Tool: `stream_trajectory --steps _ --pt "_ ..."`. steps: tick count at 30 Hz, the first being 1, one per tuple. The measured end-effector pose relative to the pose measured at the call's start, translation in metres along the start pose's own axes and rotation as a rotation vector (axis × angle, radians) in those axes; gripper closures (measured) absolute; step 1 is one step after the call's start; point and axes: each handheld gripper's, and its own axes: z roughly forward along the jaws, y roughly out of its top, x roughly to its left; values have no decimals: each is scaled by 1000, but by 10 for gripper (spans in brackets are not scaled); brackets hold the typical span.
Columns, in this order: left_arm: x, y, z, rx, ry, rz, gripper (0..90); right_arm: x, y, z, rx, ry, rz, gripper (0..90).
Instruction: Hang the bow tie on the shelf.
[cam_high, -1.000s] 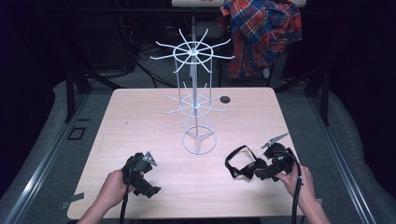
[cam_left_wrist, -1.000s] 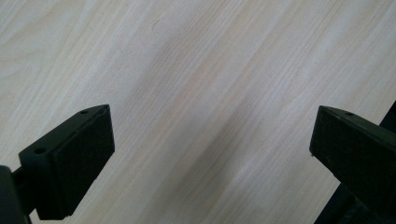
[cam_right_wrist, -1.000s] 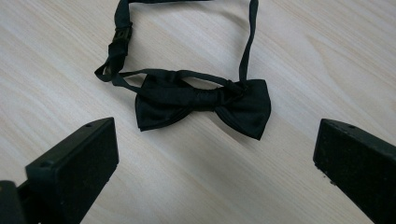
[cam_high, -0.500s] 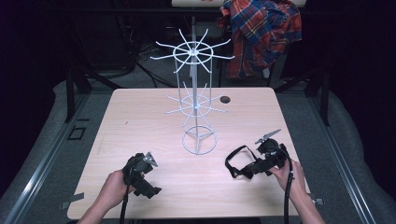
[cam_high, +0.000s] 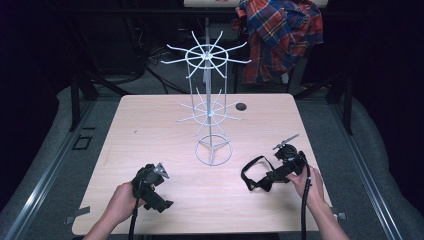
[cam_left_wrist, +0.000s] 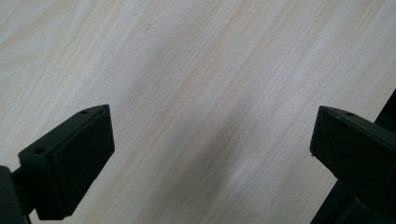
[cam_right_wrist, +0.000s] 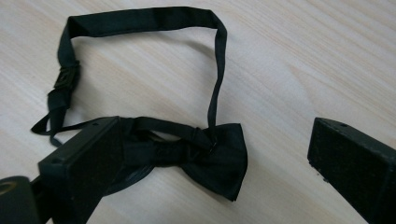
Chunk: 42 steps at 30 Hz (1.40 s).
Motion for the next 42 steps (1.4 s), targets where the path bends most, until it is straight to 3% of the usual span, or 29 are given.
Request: stream_trajectory --steps 4,9,14,20,31,35,42 --pt "0 0 0 -1 0 2 0 -2 4 9 37 -5 9 95" --pt "1 -1 0 -7 -7 1 0 -6 7 13 34 17 27 169" --pt "0 -1 -1 -15 -13 6 0 -5 9 18 43 42 37 314" --pt "0 -1 -1 -12 -13 5 0 -5 8 19 49 55 46 399" --pt "0 -1 0 -3 -11 9 0 -5 8 19 50 70 54 675" --pt "0 -1 0 0 -9 11 0 -2 8 19 39 59 45 824" --pt "0 -1 0 1 -9 12 0 1 9 18 33 66 27 891"
